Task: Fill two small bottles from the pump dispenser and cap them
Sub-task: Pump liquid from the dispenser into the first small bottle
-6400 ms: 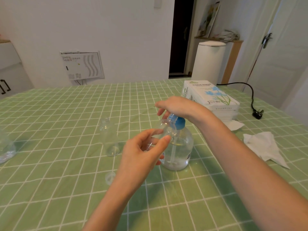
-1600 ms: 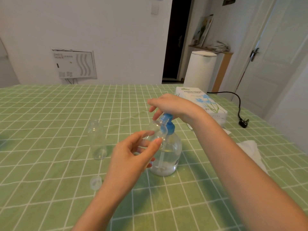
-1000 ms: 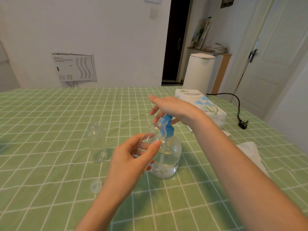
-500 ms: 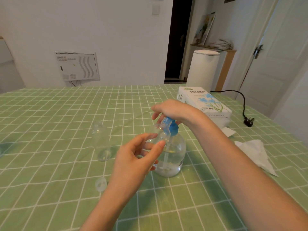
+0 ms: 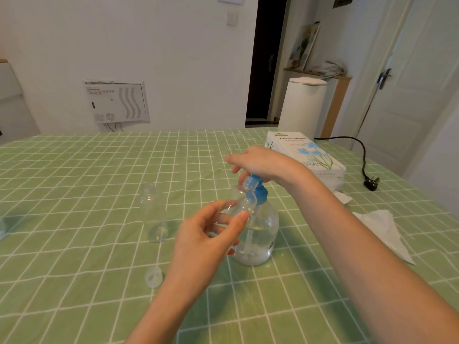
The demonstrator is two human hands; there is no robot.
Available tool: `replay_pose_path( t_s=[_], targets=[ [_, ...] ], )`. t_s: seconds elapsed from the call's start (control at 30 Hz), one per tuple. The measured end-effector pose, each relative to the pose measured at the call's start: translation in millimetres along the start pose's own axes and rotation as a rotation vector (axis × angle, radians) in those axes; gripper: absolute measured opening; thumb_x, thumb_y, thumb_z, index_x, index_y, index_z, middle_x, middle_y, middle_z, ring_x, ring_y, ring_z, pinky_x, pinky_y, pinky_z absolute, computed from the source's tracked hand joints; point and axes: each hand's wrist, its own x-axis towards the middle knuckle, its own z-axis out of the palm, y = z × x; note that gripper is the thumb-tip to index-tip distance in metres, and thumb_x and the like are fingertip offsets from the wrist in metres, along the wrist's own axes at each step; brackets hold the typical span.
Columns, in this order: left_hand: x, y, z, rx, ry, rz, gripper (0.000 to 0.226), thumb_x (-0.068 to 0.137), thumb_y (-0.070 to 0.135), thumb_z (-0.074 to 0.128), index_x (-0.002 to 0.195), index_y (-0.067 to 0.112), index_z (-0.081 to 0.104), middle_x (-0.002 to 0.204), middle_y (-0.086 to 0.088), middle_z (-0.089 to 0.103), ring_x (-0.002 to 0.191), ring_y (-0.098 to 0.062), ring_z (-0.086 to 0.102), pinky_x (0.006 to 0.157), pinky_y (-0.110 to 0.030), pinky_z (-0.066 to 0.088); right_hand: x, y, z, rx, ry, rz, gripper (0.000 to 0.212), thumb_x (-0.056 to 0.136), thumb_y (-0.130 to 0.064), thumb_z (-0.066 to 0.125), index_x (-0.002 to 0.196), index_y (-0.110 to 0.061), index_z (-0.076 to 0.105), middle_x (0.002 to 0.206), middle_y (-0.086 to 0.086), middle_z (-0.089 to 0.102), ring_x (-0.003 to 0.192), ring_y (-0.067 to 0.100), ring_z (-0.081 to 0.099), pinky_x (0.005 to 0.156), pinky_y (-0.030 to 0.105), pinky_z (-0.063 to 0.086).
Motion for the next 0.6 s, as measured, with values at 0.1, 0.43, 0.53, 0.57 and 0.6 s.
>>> replay_pose_path(
  t_s=[0.1, 0.43, 0.53, 0.57, 0.6],
  targets=[
    [0, 1, 0, 0.004, -0.001, 0.000, 0.041, 0.058, 0.049, 0.066, 0.095, 0.031, 0.068, 0.076, 0.001, 0.071, 0.055, -0.006, 0.063, 0.046, -0.012, 0.045, -1, -2, 1, 0.009, -0.015, 0.006, 0.035, 0.096, -0.040, 0.042, 0.100, -0.013, 0.065, 0.108, 0.009, 0.065, 0.094, 0.024, 0.058, 0.069, 0.032, 0.040],
    [-1, -2, -1, -0.003, -0.006, -0.010, 0.042, 0.057, 0.049, 0.066, 0.095, 0.030, 0.068, 0.078, -0.001, 0.071, 0.055, -0.006, 0.063, 0.050, -0.015, 0.050, 1, 1, 8, 0.026, -0.022, 0.015, 0.025, 0.096, -0.027, 0.042, 0.084, -0.019, 0.062, 0.119, 0.011, 0.063, 0.100, 0.026, 0.059, 0.076, 0.033, 0.042],
    [-3, -4, -2, 0.003, -0.012, -0.021, 0.039, 0.057, 0.048, 0.067, 0.092, 0.031, 0.069, 0.077, 0.001, 0.072, 0.054, -0.006, 0.063, 0.051, -0.016, 0.050, 2, 4, 12, 0.030, -0.033, 0.014, 0.025, 0.097, -0.028, 0.043, 0.092, -0.019, 0.065, 0.123, 0.011, 0.061, 0.103, 0.025, 0.055, 0.067, 0.028, 0.039],
    [-3, -5, -2, 0.003, -0.010, -0.023, 0.040, 0.056, 0.048, 0.067, 0.092, 0.031, 0.068, 0.077, 0.001, 0.072, 0.054, -0.006, 0.063, 0.051, -0.016, 0.050, 1, 4, 13, 0.029, -0.035, 0.009, 0.026, 0.097, -0.028, 0.042, 0.094, -0.019, 0.066, 0.124, 0.011, 0.061, 0.105, 0.025, 0.055, 0.065, 0.027, 0.038],
    [-2, -5, -2, 0.003, -0.008, -0.025, 0.040, 0.056, 0.049, 0.067, 0.091, 0.031, 0.068, 0.076, 0.001, 0.071, 0.054, -0.006, 0.062, 0.050, -0.016, 0.050, 1, 4, 13, 0.020, -0.037, 0.004, 0.027, 0.098, -0.028, 0.042, 0.098, -0.018, 0.067, 0.125, 0.011, 0.061, 0.108, 0.026, 0.055, 0.067, 0.028, 0.038]
  ],
)
